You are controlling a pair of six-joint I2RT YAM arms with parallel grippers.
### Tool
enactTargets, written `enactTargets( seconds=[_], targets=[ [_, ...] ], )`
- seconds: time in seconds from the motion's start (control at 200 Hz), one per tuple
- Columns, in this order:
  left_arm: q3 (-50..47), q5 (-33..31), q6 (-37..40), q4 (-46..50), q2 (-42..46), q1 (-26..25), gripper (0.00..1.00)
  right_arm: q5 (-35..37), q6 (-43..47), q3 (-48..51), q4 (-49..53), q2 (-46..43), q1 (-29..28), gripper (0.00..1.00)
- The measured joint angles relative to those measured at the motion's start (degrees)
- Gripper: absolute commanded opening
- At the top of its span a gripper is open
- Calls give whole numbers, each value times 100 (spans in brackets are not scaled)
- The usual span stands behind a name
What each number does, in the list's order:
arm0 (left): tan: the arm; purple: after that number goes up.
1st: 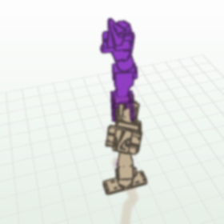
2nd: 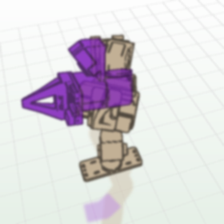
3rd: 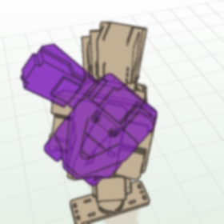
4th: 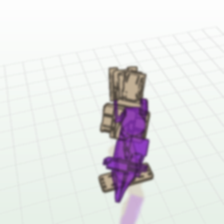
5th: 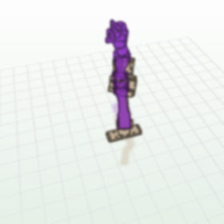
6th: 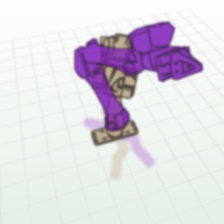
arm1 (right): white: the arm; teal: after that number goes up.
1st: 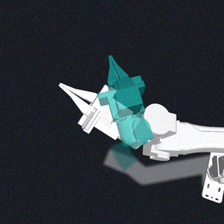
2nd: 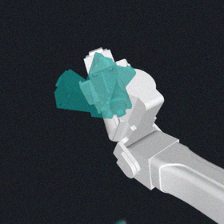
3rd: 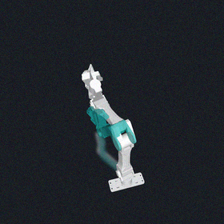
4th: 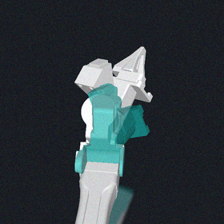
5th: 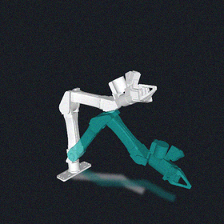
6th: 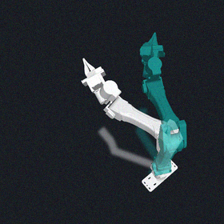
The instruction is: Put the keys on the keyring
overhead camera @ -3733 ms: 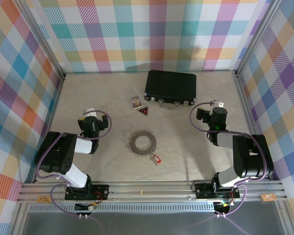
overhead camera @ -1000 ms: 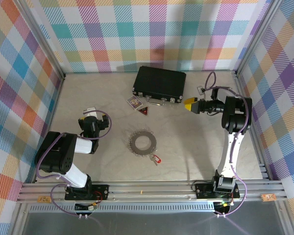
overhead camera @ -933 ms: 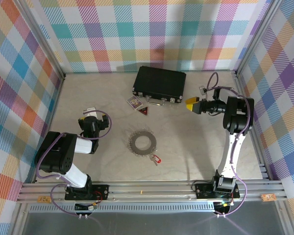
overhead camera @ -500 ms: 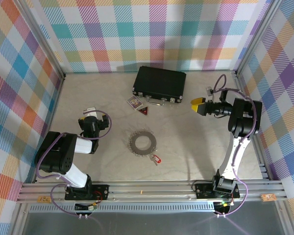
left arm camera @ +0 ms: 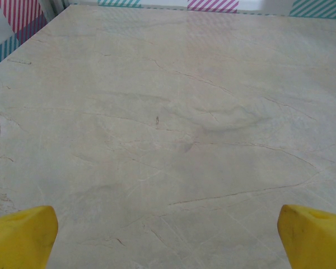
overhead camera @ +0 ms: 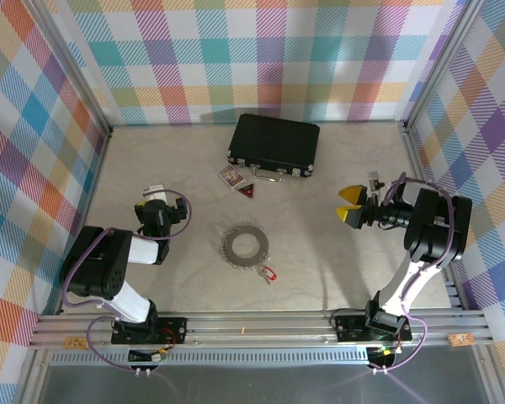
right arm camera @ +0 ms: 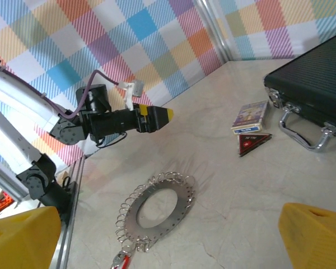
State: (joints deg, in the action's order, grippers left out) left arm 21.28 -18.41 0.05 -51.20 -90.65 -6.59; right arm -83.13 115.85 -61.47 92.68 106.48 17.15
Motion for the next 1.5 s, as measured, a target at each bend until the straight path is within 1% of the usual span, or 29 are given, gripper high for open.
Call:
enactTargets(
  seconds=[0.135, 0.235, 0.315, 0.405, 0.61, 1.04, 1.31, 1.415, 1.5],
  targets=[
    [0, 0, 0, 0, 0, 0, 100, 0, 59, 466, 0, -184, 273, 99],
    [0, 0, 0, 0, 0, 0, 100, -2, 74, 501, -2, -284, 501, 99],
    [0, 0, 0, 0, 0, 0, 100, -2, 79, 501, -4, -269, 575, 99],
    [0, 0, 0, 0, 0, 0, 100, 0, 81, 474, -2, -201, 584, 99],
    [0, 0, 0, 0, 0, 0, 100, 0, 103, 61, -2, 332, 549, 99],
    [0, 0, 0, 0, 0, 0, 100, 0, 127, 103, 0, 315, 487, 99],
    [0, 0, 0, -2, 0, 0, 100, 0, 146, 629, 0, -136, 382, 99],
    [0, 0, 0, 0, 0, 0, 100, 0, 164, 1147, 0, -743, 382, 99],
    [0, 2, 0, 0, 0, 0, 100, 0, 166, 1360, 0, -1327, 382, 99]
  ],
)
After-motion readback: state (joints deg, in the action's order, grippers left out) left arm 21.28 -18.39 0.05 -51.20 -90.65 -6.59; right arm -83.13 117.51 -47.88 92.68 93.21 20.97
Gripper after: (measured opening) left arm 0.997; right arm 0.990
